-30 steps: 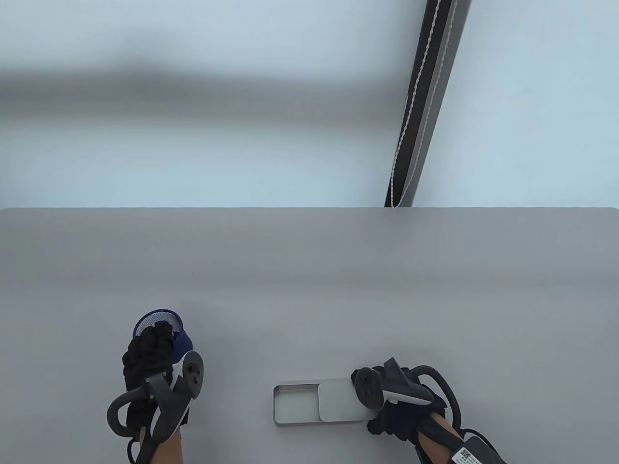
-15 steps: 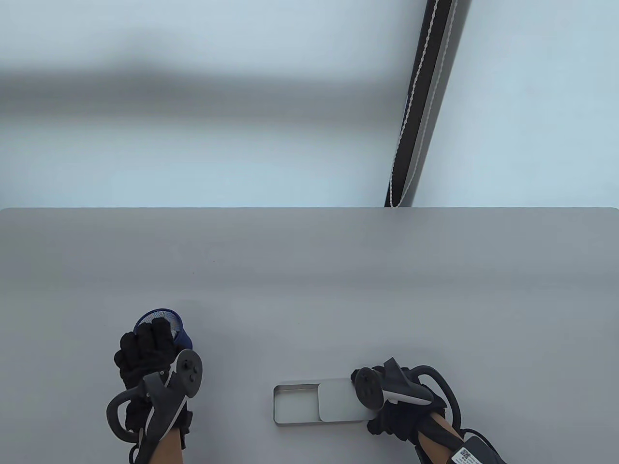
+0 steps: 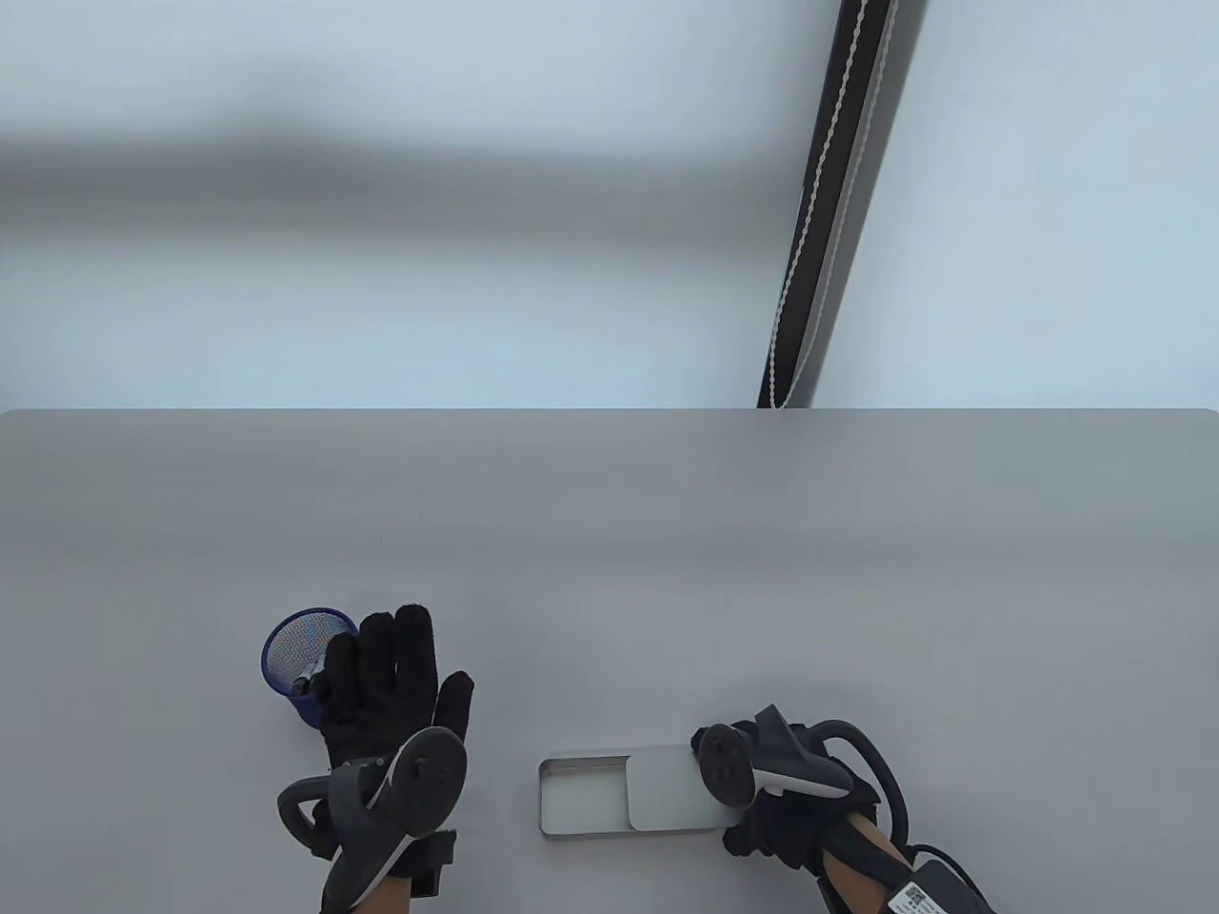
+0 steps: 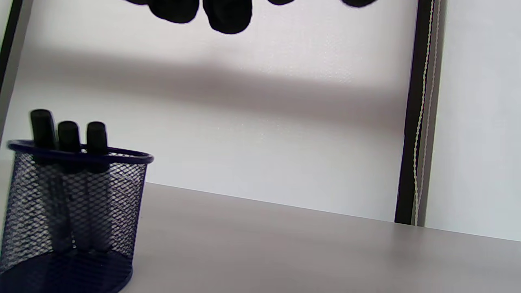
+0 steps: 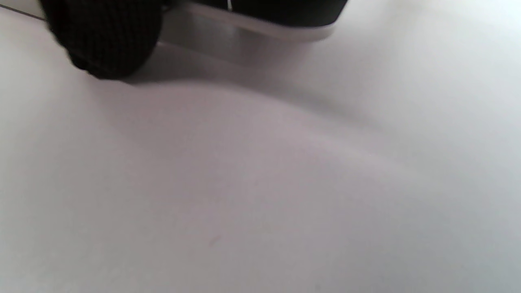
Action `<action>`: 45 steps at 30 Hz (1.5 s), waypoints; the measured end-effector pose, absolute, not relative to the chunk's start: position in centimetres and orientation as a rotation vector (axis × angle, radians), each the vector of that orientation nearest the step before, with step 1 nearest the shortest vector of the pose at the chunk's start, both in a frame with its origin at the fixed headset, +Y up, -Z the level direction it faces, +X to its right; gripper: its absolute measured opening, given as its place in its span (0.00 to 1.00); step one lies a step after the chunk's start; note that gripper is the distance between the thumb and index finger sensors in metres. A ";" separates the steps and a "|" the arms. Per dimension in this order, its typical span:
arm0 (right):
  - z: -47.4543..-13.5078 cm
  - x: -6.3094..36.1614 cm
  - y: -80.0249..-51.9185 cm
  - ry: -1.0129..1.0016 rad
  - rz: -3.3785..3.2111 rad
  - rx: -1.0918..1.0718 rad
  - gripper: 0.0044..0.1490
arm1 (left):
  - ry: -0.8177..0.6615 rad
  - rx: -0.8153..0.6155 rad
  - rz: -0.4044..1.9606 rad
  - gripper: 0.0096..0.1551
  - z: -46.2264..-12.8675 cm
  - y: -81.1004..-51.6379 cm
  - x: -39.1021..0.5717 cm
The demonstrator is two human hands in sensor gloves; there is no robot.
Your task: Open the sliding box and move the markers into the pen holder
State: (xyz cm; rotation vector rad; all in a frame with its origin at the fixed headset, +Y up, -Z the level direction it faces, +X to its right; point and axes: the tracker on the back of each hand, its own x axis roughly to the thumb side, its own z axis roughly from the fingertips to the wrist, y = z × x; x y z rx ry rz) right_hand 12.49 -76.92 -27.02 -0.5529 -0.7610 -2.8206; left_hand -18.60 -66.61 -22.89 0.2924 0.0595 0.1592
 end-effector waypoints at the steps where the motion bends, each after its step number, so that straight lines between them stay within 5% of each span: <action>1: -27.0 12.5 -76.9 -0.764 -2.819 -0.552 0.48 | 0.043 0.273 0.166 0.42 -23.0 -67.1 -18.3; 12: -27.0 12.6 -76.9 -0.784 -2.802 -0.542 0.48 | -0.080 0.036 0.042 0.47 -24.5 -72.1 -16.0; 21: -27.0 12.7 -76.6 -0.893 -2.815 -0.531 0.54 | -0.083 0.038 0.045 0.50 -24.6 -72.3 -16.0; 25: -27.0 12.9 -74.4 -0.834 -2.947 -0.558 0.61 | -0.089 0.057 0.058 0.50 -24.5 -71.9 -15.9; 31: -27.0 14.1 -69.4 -0.257 -3.287 -0.424 0.57 | -0.105 0.074 0.051 0.50 -24.3 -71.5 -15.7; 38: -27.0 16.6 -67.1 0.384 -3.341 -0.095 0.53 | -0.119 0.103 0.043 0.50 -24.1 -71.1 -15.4; 45: -27.8 18.2 -68.2 0.561 -3.302 0.024 0.53 | -0.120 0.105 0.006 0.49 -24.0 -71.2 -15.2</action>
